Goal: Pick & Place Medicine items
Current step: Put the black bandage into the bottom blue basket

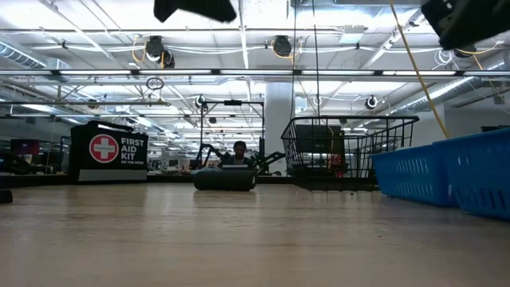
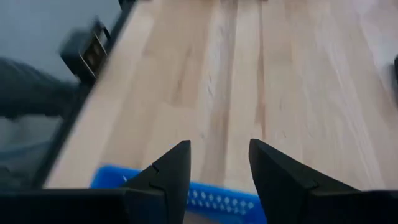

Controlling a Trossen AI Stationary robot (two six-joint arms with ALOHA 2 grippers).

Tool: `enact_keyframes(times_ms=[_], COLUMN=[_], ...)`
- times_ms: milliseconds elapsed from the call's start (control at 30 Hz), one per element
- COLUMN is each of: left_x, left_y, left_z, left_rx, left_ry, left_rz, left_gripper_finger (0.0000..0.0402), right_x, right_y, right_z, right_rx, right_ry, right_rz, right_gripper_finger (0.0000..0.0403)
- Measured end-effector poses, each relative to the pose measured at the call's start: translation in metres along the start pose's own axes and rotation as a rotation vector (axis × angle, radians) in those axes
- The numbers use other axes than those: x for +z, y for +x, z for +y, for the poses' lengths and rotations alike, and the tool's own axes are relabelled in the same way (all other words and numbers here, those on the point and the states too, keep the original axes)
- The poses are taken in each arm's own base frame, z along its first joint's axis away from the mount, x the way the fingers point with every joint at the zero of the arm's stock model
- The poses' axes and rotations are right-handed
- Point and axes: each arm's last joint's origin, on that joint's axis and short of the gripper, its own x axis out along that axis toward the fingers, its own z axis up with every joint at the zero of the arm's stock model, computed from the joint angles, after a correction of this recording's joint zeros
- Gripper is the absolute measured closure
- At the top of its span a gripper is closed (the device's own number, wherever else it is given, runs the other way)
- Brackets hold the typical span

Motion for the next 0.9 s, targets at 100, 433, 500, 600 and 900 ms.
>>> enact_keyframes(times_ms=[100,433,500,600,900], left_x=[-0.001,0.005,0.003,-0.001,-0.035], left_y=[0.003,0.029,0.046,0.076,0.158], left_z=[0.006,0.036,0.047,0.066,0.136], left_rx=[0.020,0.129,0.149,0.105,0.028], left_ry=[-0.028,-0.044,-0.055,-0.032,0.136], left_rz=[0.031,0.091,0.142,0.252,0.559], left_gripper_finger=[0.0357,0.0258,0.0216,0.0154,0.0059], right_x=[0.007,0.004,-0.003,-0.012,-0.036], right_y=[-0.008,-0.044,-0.046,-0.049,-0.052], right_z=[-0.002,-0.026,-0.031,-0.039,-0.055], right_rx=[0.016,0.008,0.005,-0.009,0.013], right_ry=[0.023,0.068,0.061,0.086,0.083], right_rz=[-0.047,-0.158,-0.163,-0.210,-0.393], right_gripper_finger=[0.0253,0.0264,0.0264,0.0264,0.0266])
